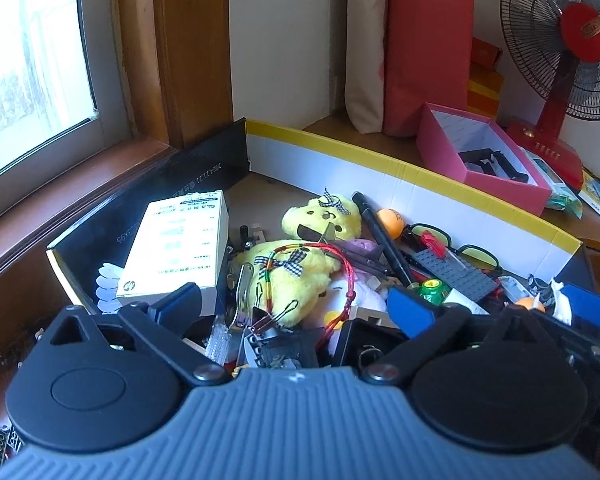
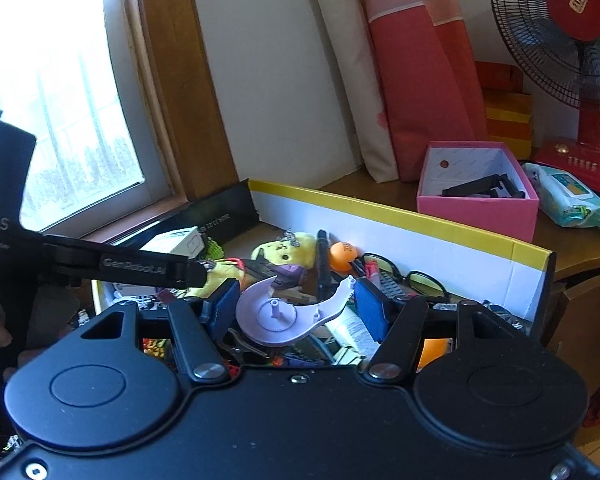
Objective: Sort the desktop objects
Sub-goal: 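Open both grippers to drop the clips and dispenser into the yellow box, then withdraw both grippers from the yellow box back over the desk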
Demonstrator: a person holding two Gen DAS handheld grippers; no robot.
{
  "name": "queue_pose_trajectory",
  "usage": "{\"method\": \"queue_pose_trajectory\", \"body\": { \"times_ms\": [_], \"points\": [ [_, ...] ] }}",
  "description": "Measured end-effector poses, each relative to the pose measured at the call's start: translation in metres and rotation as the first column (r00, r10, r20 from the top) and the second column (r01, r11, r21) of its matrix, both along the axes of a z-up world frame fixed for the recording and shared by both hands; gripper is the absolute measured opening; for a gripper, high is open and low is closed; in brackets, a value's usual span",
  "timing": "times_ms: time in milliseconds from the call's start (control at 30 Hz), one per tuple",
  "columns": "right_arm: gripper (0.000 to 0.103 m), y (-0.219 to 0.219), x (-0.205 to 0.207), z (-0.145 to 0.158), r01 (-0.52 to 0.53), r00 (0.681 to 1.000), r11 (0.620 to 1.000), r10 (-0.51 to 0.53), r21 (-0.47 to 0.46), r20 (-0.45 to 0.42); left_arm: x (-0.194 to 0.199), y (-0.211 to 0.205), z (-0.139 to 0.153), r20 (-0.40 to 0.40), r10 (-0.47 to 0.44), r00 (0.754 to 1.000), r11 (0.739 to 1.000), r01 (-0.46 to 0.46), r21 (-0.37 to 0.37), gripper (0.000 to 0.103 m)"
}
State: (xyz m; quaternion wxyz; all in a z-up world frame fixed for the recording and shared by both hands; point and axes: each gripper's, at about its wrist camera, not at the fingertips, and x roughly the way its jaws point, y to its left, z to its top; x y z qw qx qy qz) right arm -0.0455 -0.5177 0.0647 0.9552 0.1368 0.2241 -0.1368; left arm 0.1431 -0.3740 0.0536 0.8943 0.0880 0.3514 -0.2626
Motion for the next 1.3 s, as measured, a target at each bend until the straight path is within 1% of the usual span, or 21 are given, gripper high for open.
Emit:
{"method": "queue_pose_trajectory", "body": {
  "times_ms": [433,467,533,633,1067,1167,1300],
  "points": [
    [0.062,-0.023,0.003,-0.006,0.074,0.997,0.997,-0.073,0.016,-0.020,0.003,-0.001,-0.002,-0.010,0.020,1.000,1.000,-0.019,0.011,0.103],
    [0.064,-0.023,0.003,-0.007,0.076,0.997,0.997,-0.076,0.018,-0.022,0.003,-0.001,-0.002,-0.010,0.021,1.000,1.000,-0.021,0.013,0.103],
    [0.075,-0.024,0.004,-0.008,0.077,0.997,0.997,-0.077,0.024,-0.020,0.002,-0.003,-0.003,-0.009,0.020,1.000,1.000,-0.020,0.017,0.103],
    [0.081,-0.026,0.004,-0.008,0.075,0.997,0.997,-0.074,0.021,-0.018,0.001,-0.004,-0.003,-0.008,0.023,1.000,1.000,-0.023,0.021,0.103],
    [0.087,-0.021,0.001,-0.006,0.042,0.999,0.999,-0.042,0.020,-0.017,-0.010,0.000,-0.001,0.002,0.047,0.999,0.999,-0.047,0.018,0.103],
    [0.087,-0.014,0.001,-0.005,0.027,1.000,1.000,-0.027,0.013,-0.010,-0.016,0.010,0.001,0.013,0.065,0.998,0.998,-0.066,0.014,0.103],
    [0.087,0.000,0.003,-0.003,0.014,1.000,1.000,-0.014,0.013,-0.009,-0.026,0.033,0.005,0.015,0.090,0.996,0.996,-0.090,0.015,0.103]
  ]
}}
